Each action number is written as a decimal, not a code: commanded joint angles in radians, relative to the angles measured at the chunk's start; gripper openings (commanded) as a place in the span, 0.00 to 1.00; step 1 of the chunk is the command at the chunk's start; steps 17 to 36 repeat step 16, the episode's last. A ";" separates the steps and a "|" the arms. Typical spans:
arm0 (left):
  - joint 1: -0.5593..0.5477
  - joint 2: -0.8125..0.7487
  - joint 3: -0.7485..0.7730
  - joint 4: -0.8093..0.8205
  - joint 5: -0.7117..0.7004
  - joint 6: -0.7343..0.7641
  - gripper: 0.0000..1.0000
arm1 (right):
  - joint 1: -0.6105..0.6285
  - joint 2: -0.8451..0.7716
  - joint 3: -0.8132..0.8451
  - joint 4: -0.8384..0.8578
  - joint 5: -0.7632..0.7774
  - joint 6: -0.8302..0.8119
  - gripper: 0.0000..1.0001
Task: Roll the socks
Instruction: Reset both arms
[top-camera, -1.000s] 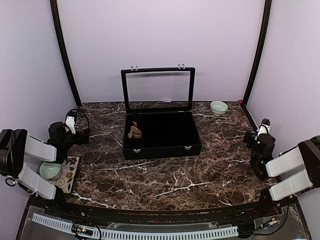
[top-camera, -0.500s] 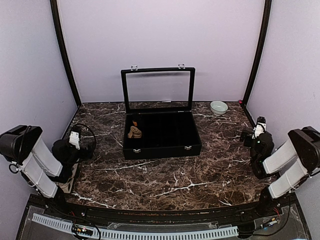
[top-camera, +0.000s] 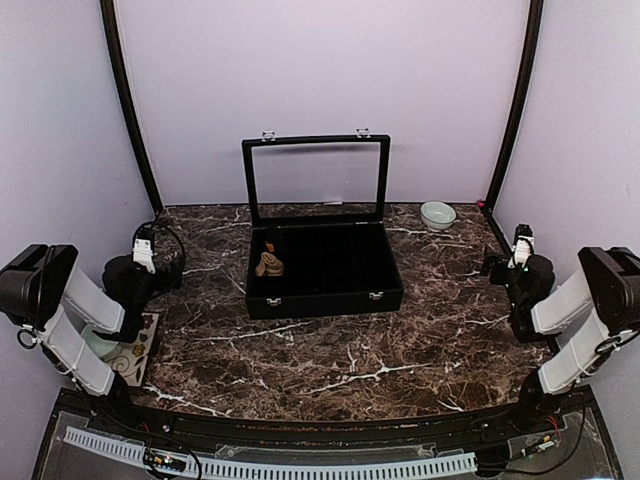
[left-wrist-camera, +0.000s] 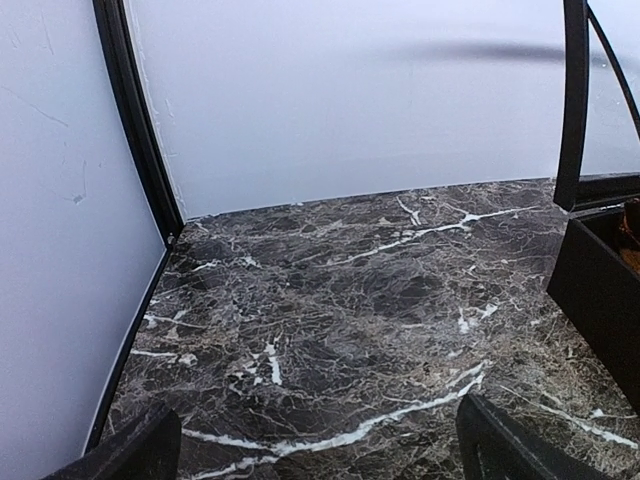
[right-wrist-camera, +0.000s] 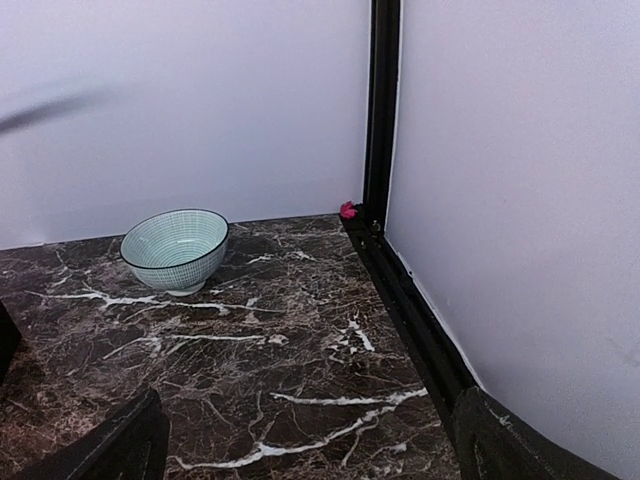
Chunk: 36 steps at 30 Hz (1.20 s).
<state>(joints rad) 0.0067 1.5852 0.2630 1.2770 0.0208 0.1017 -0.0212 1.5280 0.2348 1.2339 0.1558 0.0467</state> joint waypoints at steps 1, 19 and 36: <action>0.002 -0.017 0.001 -0.011 0.005 -0.013 0.99 | 0.008 0.000 -0.017 0.064 -0.044 -0.005 1.00; 0.002 -0.017 0.001 -0.009 0.007 -0.013 0.99 | -0.002 0.004 0.002 0.031 -0.062 0.001 1.00; 0.002 -0.017 0.001 -0.009 0.007 -0.013 0.99 | -0.002 0.004 0.002 0.031 -0.062 0.001 1.00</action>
